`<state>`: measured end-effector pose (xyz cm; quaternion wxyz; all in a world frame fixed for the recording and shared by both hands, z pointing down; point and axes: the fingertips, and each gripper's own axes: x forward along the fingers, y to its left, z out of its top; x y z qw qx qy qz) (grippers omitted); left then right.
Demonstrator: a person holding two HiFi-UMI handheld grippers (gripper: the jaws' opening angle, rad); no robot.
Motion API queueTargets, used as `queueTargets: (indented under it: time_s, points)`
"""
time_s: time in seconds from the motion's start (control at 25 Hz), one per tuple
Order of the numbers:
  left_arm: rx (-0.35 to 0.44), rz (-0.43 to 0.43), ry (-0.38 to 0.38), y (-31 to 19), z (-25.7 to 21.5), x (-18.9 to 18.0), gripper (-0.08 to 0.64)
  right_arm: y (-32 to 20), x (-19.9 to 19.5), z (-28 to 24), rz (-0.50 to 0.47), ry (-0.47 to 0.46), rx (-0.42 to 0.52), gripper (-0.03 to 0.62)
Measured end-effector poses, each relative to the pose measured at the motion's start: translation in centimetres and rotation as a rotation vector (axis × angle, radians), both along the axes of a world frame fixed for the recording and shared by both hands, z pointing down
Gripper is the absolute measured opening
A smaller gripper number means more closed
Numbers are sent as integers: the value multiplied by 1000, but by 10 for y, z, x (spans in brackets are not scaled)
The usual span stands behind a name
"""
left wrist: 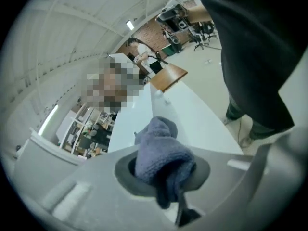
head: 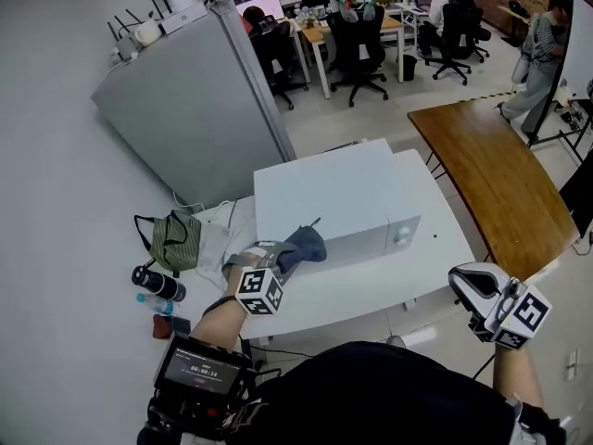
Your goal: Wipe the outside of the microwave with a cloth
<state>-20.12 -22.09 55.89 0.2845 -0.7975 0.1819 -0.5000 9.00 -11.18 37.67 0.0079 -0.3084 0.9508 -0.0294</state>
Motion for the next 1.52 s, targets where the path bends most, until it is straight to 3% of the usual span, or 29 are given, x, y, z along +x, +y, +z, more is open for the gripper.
queueTargets:
  time_s: [0.08,0.2,0.28,0.36,0.52,0.64,0.96,1.16,1.28,1.36,1.44,1.52]
  points:
    - [53,-84,10,7,8,-46,57,11,-39,2,-34,13,-10,5]
    - [107,-196,66,5,23,-85,57,28,-82,6,-70,45,-33,5]
    - [158,-206,31,1,32,-92,57,38,-100,3,-88,55,-55,5]
    - [227,-165,-55,-2,38,-85,57,41,-101,-5,-70,61,-47,5]
    - [340,-55,-194,-10,38,-43,57,41,-80,-16,-27,38,-28,5]
    - [356,-16,-248,-22,34,11,57,38,-45,-8,-12,43,-36,5]
    - [369,120,-311,-62,35,226,57,26,141,20,124,19,-57,5]
    - [370,188,-370,-85,46,323,57,32,210,29,195,4,-70,5]
    - [366,216,-375,-85,48,345,57,41,225,27,222,-7,-71,5]
    - [385,244,-327,-66,33,341,57,46,221,24,226,-10,-70,5]
    - [384,240,-233,-39,12,318,57,46,204,19,210,-5,-63,5]
    - [328,169,-117,-14,1,268,57,44,171,16,175,5,-54,5]
